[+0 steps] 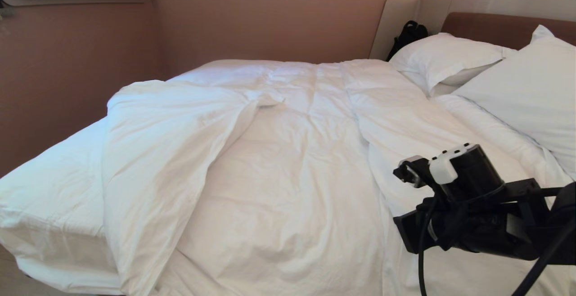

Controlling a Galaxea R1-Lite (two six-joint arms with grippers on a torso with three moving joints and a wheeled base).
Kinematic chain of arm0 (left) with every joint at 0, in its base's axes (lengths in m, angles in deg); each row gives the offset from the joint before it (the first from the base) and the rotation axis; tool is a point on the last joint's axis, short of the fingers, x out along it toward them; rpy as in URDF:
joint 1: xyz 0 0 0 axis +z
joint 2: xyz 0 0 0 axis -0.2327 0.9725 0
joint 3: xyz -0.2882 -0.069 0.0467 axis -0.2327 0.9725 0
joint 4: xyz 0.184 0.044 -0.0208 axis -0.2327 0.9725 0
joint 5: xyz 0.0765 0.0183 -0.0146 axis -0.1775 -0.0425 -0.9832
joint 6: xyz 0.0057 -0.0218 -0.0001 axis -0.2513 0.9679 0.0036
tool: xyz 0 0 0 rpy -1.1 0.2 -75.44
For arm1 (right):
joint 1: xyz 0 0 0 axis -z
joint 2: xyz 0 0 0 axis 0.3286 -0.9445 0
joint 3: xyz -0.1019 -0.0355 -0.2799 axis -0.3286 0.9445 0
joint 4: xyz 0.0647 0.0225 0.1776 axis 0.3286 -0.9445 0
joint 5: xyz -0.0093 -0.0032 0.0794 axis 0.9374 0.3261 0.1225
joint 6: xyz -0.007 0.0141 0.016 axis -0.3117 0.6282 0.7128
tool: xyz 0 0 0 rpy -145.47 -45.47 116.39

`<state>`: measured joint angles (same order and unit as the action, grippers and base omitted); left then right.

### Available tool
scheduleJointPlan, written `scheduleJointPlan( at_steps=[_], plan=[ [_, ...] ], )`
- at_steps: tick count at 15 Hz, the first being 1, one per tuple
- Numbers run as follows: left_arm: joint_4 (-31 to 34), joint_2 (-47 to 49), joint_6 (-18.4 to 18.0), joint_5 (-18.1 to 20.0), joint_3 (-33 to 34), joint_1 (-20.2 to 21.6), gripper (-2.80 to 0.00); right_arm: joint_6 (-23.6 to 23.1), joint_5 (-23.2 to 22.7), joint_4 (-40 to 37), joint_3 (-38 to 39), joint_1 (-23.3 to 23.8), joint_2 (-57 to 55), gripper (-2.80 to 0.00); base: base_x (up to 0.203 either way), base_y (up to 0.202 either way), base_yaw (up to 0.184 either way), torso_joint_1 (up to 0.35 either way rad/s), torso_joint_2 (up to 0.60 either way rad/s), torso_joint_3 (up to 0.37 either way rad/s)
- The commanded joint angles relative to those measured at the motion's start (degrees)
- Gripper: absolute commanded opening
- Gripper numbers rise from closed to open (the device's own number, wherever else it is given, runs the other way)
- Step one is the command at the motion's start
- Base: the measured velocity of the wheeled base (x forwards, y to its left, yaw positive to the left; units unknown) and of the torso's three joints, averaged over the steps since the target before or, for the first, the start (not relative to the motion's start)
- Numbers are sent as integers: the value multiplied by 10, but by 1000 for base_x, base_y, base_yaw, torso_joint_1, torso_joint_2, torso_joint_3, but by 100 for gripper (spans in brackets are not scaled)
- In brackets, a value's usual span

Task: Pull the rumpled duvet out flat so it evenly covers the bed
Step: Flatten the corners of the folded blanket

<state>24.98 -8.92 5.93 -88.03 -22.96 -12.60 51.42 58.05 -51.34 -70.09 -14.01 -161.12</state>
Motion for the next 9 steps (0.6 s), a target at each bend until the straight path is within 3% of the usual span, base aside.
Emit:
scheduleJointPlan(
  at_steps=[1, 6, 7, 9],
  plan=[
    [0, 0, 0, 0, 0, 0, -280, -10, 55, 1, -5, -15, -29, -280, 0, 0, 0, 0, 0, 0],
    [0, 1, 0, 0, 0, 0, -280, -6, 87, 43, -2, -32, -86, -280, 0, 0, 0, 0, 0, 0],
    [0, 0, 0, 0, 0, 0, -280, -5, 91, 61, 3, -36, -95, 0, 0, 0, 0, 0, 0, 0],
    [0, 1, 0, 0, 0, 0, -280, -4, 92, 61, -1, -38, -97, 0, 0, 0, 0, 0, 0, 0]
  ],
)
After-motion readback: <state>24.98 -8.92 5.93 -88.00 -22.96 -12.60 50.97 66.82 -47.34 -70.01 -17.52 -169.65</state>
